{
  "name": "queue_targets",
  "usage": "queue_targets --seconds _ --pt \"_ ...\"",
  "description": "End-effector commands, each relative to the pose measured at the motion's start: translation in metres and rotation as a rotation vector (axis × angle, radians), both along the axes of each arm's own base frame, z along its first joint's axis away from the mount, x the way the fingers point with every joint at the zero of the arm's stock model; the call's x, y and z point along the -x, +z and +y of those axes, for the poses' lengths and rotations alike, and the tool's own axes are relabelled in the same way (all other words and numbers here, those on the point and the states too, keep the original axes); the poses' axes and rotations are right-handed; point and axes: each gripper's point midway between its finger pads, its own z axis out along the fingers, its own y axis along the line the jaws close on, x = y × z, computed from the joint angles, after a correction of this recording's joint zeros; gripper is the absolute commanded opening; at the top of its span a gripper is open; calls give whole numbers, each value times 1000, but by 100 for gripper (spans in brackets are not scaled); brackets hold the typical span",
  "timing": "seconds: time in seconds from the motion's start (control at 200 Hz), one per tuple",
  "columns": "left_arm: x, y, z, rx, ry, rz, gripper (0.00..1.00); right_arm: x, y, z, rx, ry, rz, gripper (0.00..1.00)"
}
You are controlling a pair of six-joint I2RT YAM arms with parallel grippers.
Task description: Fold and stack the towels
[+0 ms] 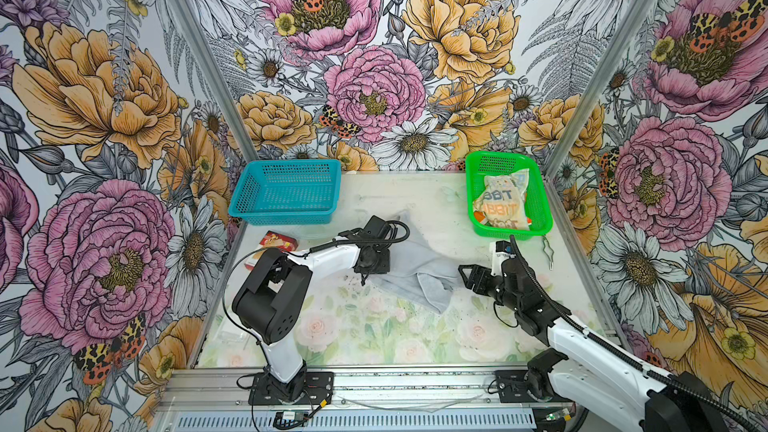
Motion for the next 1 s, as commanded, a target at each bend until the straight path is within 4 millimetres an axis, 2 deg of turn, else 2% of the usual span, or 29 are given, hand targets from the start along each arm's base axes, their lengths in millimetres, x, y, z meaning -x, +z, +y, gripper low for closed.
queue_targets --seconds 0.0,0.195,0.3,0.455,0.575,0.705,0.78,0.855,0.996 --pt "-12 8 -8 29 -16 -39 36 3 0 -2 -10 -3 0 70" --pt "-6 16 -15 64 -31 -41 30 2 -3 -4 -1 -10 9 70" --pt "-2 19 -20 83 -36 -40 20 1 -5 -4 0 -10 13 70" --pt "-1 24 -22 90 -30 -48 12 1 -5 -4 0 -10 11 70" --pt "-1 30 -22 96 -30 -61 0 1 -7 -4 2 -8 15 70" --pt "4 42 -18 102 -25 -79 0 1 -14 -10 16 -43 32 70" --pt "7 52 -8 79 -7 -102 0 1 -17 -14 17 -70 36 70" --pt "10 61 12 41 44 -120 0 0 -20 -17 18 -86 46 70" --pt "14 82 45 33 137 -180 0 -4 -19 -8 -35 -56 48 69"
